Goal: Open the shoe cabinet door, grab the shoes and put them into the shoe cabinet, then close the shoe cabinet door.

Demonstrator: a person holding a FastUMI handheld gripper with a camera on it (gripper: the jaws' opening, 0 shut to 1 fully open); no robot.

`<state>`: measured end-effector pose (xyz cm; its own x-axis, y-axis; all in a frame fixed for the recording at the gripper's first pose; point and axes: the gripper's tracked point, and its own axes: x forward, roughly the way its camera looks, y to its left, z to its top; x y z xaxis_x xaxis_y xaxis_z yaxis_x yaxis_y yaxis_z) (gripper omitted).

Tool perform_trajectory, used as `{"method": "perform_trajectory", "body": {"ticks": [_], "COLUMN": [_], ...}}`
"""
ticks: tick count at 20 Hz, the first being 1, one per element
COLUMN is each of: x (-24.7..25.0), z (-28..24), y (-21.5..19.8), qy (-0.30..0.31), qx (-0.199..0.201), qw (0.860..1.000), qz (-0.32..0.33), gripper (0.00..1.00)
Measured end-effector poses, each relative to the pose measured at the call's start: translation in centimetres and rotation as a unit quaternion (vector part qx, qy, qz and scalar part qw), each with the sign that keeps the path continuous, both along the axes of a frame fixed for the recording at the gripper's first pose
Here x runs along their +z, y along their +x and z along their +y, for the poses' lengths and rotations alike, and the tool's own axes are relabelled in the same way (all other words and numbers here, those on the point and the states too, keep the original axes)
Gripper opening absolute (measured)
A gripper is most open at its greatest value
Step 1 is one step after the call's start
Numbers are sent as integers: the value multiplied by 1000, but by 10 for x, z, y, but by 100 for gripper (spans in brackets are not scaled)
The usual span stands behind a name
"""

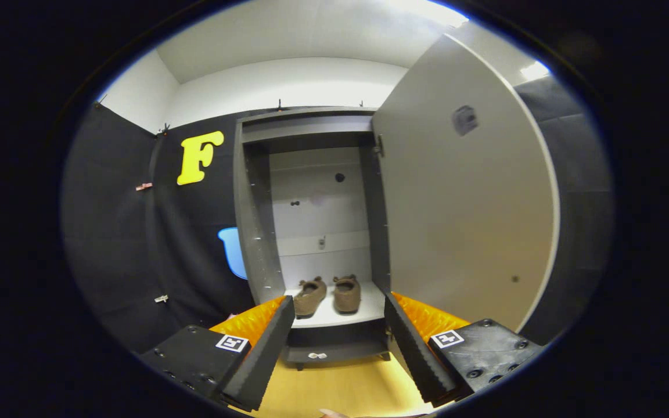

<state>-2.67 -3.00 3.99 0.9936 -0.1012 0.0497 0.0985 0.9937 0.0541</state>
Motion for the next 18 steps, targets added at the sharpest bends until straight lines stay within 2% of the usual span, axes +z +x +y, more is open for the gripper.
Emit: {"method": "perform_trajectory", "body": {"ticks": [4, 10, 14, 18], "x": [1, -2, -2, -3], "z": [-50, -121, -169, -203], "y": [-41, -67, -72, -62], "qy": [9, 21, 11, 17], "qx": [-38, -70, -67, -35], "qw": [999, 997, 998, 999], "qz": [-3, 2, 0, 1], "gripper": [98, 98, 98, 98]}}
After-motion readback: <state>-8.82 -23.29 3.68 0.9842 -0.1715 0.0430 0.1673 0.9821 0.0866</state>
